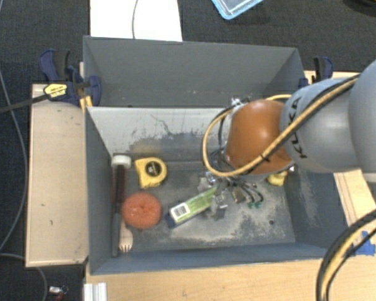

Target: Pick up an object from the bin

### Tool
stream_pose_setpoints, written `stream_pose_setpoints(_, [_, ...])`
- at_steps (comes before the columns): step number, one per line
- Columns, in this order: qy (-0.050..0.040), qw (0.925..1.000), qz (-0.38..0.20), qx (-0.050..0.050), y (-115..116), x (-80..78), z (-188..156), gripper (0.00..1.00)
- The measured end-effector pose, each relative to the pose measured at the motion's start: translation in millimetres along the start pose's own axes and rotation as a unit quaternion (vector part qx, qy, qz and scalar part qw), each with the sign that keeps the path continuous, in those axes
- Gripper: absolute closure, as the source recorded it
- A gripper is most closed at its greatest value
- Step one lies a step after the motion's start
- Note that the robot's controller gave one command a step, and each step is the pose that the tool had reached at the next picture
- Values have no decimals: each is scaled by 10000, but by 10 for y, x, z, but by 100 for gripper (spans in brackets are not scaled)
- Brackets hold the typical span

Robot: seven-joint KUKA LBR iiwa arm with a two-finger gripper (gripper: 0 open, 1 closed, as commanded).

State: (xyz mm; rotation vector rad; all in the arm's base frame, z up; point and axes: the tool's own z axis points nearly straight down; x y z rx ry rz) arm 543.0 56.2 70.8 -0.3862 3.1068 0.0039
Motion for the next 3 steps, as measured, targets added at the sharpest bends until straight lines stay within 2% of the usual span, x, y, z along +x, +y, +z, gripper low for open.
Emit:
stream_pose_setpoints(1, [0, 10000, 9, 0, -1, 0, 0, 100])
stream_pose_setpoints(2, [18, 9999, -109, -4, -34, 17, -627, 100])
stream_pose_setpoints(3, [-3, 9999, 139, -1, -225, -43, -1386, 100])
